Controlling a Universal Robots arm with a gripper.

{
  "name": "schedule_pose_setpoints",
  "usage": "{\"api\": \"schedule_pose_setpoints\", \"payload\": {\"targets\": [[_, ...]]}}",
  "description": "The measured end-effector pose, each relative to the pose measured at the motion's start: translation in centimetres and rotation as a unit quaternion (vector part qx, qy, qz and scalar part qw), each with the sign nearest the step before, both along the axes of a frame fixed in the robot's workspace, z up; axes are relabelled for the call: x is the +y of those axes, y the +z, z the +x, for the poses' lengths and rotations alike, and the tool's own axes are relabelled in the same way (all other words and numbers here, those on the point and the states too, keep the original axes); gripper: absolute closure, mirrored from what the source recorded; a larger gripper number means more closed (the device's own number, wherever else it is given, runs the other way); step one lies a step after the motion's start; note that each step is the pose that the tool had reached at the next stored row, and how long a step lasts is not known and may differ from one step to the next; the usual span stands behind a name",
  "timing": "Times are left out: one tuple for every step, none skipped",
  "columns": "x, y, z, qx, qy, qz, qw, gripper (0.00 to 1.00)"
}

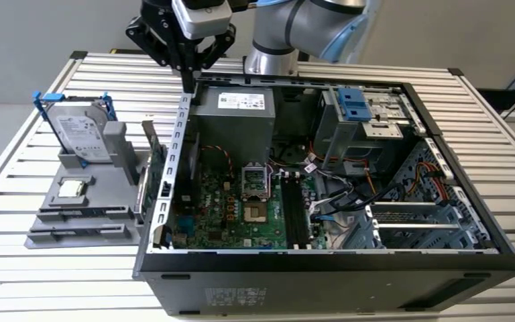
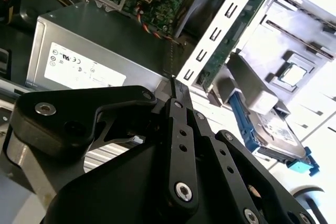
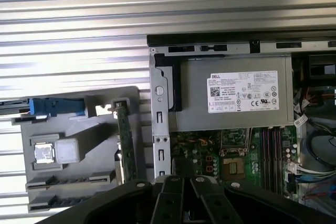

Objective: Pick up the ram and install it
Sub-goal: 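Reach for the ram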

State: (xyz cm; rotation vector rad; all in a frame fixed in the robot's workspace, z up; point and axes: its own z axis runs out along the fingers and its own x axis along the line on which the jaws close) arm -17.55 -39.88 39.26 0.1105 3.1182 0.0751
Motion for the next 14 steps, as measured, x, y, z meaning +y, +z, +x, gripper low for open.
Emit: {"api": "schedule_pose_setpoints", "payload": {"targets": [[0.0, 0.0, -0.05, 0.0, 0.0, 0.0, 1.0, 1.0], [0.0, 0.0, -0.1, 0.0, 0.0, 0.0, 1.0, 1.0], [0.0, 0.0, -0.15, 0.0, 0.0, 0.0, 1.0, 1.0], [0.0, 0.0, -0.19, 0.0, 0.0, 0.0, 1.0, 1.0], [0.0, 0.0, -0.24, 0.0, 0.0, 0.0, 1.0, 1.0], [0.0, 0.0, -0.28, 0.0, 0.0, 0.0, 1.0, 1.0], [0.0, 0.0, -0.33, 0.0, 0.0, 0.0, 1.0, 1.0], [0.0, 0.0, -0.38, 0.0, 0.0, 0.0, 1.0, 1.0], [0.0, 0.0, -0.43, 0.0, 0.0, 0.0, 1.0, 1.0], [0.0, 0.0, -0.47, 0.0, 0.0, 0.0, 1.0, 1.0], [0.0, 0.0, -0.51, 0.0, 0.0, 0.0, 1.0, 1.0], [0.0, 0.0, -0.55, 0.0, 0.0, 0.0, 1.0, 1.0], [0.0, 0.0, -0.59, 0.0, 0.0, 0.0, 1.0, 1.0], [0.0, 0.0, -0.63, 0.0, 0.0, 0.0, 1.0, 1.0]]}}
